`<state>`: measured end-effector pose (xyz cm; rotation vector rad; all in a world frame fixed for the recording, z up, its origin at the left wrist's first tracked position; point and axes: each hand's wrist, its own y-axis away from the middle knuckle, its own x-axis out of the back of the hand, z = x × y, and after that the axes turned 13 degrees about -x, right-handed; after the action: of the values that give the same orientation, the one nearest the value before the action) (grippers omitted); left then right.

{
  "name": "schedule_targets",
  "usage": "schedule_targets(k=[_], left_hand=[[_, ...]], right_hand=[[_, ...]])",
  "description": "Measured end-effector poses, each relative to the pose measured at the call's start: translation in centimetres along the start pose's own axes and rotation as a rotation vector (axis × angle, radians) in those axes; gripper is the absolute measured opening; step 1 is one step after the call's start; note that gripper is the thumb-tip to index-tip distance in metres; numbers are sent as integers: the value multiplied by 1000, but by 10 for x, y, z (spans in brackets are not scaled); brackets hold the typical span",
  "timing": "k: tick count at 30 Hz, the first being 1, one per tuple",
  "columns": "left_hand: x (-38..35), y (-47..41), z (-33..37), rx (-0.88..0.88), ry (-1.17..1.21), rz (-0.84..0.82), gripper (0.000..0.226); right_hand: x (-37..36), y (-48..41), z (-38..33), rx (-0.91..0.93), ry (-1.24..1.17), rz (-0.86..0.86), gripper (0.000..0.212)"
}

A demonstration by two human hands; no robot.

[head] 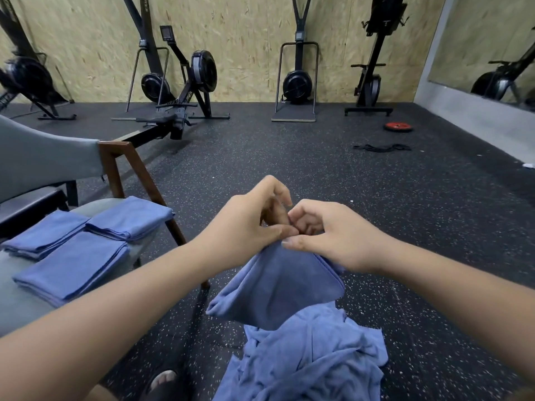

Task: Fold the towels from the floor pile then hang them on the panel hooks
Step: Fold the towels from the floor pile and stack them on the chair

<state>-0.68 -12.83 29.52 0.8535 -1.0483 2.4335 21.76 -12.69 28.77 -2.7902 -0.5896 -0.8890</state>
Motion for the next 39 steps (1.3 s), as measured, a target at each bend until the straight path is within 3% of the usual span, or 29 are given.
schedule_targets(k=[7, 13, 19, 22, 28, 33, 39], left_hand=[[-15, 8, -14, 128, 368, 139, 41], [-31, 17, -23, 212, 469, -112, 48], [-31, 25, -51, 289, 201, -215, 33], [-21, 26, -63, 352, 136, -207, 45], [6, 26, -81, 348, 75, -51, 45], [16, 20, -73, 402, 444, 253, 21], [14, 6, -57, 480, 681, 600, 22]], right_hand=[[2, -4, 0, 43, 46, 33, 10], [22, -1, -5, 106, 86, 120, 9], [51, 3, -4, 114, 151, 320, 10], [63, 2, 3, 67, 135, 445, 10], [74, 1, 16, 1, 115, 658, 10], [77, 0, 25, -32, 75, 791, 14], [65, -5, 33, -82, -6, 830, 17]])
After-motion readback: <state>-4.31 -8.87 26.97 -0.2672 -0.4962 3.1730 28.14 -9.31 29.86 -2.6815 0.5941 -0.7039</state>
